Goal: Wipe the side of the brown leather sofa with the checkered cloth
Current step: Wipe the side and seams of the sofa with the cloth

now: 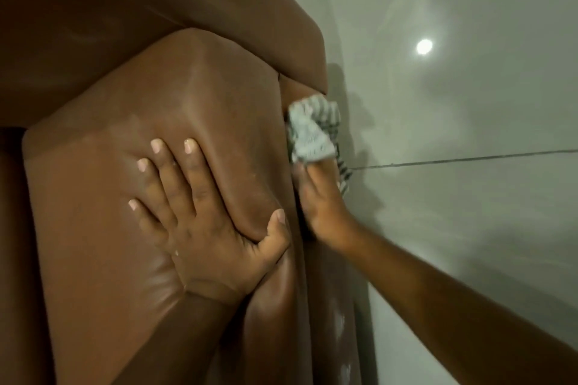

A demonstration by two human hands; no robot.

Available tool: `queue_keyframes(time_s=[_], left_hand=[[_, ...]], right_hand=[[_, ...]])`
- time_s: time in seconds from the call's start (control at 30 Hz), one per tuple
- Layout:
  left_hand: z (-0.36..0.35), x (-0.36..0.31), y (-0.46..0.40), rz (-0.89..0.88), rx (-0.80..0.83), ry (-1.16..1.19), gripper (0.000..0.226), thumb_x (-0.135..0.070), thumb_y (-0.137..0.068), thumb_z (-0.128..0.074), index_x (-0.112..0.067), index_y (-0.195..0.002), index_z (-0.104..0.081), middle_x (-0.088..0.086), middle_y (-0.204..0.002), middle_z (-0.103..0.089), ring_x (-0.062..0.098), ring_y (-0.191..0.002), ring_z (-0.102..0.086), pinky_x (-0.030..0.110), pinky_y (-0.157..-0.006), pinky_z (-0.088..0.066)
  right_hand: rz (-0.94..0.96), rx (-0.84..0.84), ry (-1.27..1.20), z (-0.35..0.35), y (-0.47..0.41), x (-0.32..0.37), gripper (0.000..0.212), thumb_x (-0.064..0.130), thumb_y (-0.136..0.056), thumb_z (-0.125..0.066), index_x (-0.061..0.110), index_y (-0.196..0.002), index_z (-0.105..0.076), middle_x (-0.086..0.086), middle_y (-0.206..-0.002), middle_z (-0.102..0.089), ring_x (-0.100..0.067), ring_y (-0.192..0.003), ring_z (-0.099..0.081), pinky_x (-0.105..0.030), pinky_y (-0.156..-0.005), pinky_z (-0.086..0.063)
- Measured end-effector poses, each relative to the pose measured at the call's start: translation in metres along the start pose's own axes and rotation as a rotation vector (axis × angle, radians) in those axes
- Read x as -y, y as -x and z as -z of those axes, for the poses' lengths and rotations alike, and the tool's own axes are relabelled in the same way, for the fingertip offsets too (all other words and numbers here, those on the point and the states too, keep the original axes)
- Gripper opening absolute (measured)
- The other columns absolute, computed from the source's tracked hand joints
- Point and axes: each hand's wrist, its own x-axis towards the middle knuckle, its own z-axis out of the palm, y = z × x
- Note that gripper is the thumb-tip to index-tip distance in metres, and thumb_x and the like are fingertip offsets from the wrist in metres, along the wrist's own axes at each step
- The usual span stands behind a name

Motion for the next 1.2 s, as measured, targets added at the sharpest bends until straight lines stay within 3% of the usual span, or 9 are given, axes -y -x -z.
queue_keyframes(time_s=[0.1,0.27,0.47,0.63,0.83,0.97,1.03,1.1,1.2], left_hand=[[0.001,0.000,0.003,0.002,0.001,-0.005,0.113,-0.076,-0.072,-0.042,-0.011,-0.157,-0.007,0.023,-0.165,-0.012,0.040,-0.153,-0.008,0.070,-0.116,-0.007],[0.001,0.002,0.002,-0.004,0.010,-0.011,0.113,-0.076,-0.072,-0.043,-0.012,-0.157,-0.007,0.023,-0.165,-0.012,0.041,-0.153,-0.007,0.067,-0.118,-0.005],[0.002,-0.001,0.008,0.010,0.020,-0.046,0.111,-0.075,-0.072,-0.041,-0.019,-0.159,0.000,0.022,-0.164,-0.013,0.041,-0.153,-0.010,0.066,-0.118,-0.009],[0.002,-0.001,-0.001,-0.021,0.002,-0.013,0.111,-0.074,-0.071,-0.041,-0.018,-0.159,-0.002,0.024,-0.164,-0.012,0.042,-0.152,-0.010,0.068,-0.117,-0.009],[0.010,-0.006,-0.015,0.000,0.124,-0.029,0.112,-0.080,-0.072,-0.038,-0.017,-0.158,-0.001,0.018,-0.167,-0.005,0.037,-0.154,-0.003,0.065,-0.119,-0.007],[0.050,0.028,0.020,-0.173,0.332,0.015,0.111,-0.084,-0.074,-0.038,-0.024,-0.159,0.000,0.008,-0.169,0.006,0.026,-0.156,0.003,0.059,-0.119,-0.017],[0.066,0.051,0.079,-0.113,0.376,0.013,0.112,-0.090,-0.074,-0.033,-0.022,-0.159,-0.006,0.009,-0.168,0.004,0.028,-0.156,0.003,0.062,-0.118,-0.018],[0.064,0.059,0.128,0.051,0.326,0.055,0.113,-0.092,-0.074,-0.030,-0.020,-0.159,-0.009,0.012,-0.168,0.003,0.031,-0.155,0.002,0.066,-0.118,-0.014],[0.047,0.060,0.139,0.087,0.209,0.073,0.111,-0.089,-0.077,-0.027,-0.015,-0.158,-0.012,0.019,-0.166,-0.005,0.037,-0.154,-0.004,0.066,-0.118,-0.013]], right_hand=[[0.046,-0.123,0.041,0.004,-0.063,0.026,0.074,0.058,-0.092,-0.032,0.016,-0.151,-0.041,-0.019,-0.162,-0.038,-0.040,-0.155,-0.026,-0.065,-0.124,-0.020],[0.108,-0.197,0.027,0.007,-0.072,0.023,0.062,0.049,-0.096,-0.037,0.013,-0.146,-0.048,-0.015,-0.151,-0.049,-0.032,-0.145,-0.043,-0.057,-0.123,-0.031],[-0.358,-0.169,-0.216,0.037,-0.081,0.008,0.048,0.039,-0.110,-0.030,0.020,-0.151,-0.043,-0.006,-0.154,-0.050,-0.018,-0.141,-0.045,-0.036,-0.123,-0.031],[-0.602,0.010,-0.422,0.057,-0.114,-0.006,0.100,0.083,-0.075,-0.033,0.025,-0.156,-0.033,-0.005,-0.164,-0.041,-0.020,-0.149,-0.041,-0.045,-0.129,-0.027],[-0.297,-0.078,-0.205,0.041,-0.066,0.017,0.062,0.053,-0.099,-0.032,0.020,-0.151,-0.043,-0.008,-0.154,-0.051,-0.023,-0.142,-0.048,-0.049,-0.124,-0.035],[-0.140,-0.087,-0.128,0.016,0.019,0.012,0.081,0.063,-0.086,-0.034,0.017,-0.152,-0.038,-0.001,-0.159,-0.039,-0.020,-0.150,-0.036,-0.036,-0.128,-0.024],[-0.116,-0.050,-0.100,0.002,0.052,0.013,0.078,0.065,-0.086,-0.034,0.025,-0.153,-0.033,-0.005,-0.165,-0.031,-0.026,-0.155,-0.027,-0.044,-0.130,-0.021],[-0.083,0.021,-0.057,-0.005,0.073,0.013,0.075,0.064,-0.089,-0.031,0.028,-0.155,-0.028,-0.006,-0.169,-0.026,-0.027,-0.158,-0.021,-0.053,-0.129,-0.021],[-0.030,-0.038,-0.086,-0.006,0.110,0.007,0.071,0.055,-0.093,-0.035,0.021,-0.155,-0.031,-0.007,-0.165,-0.032,-0.023,-0.153,-0.031,-0.050,-0.128,-0.026]])
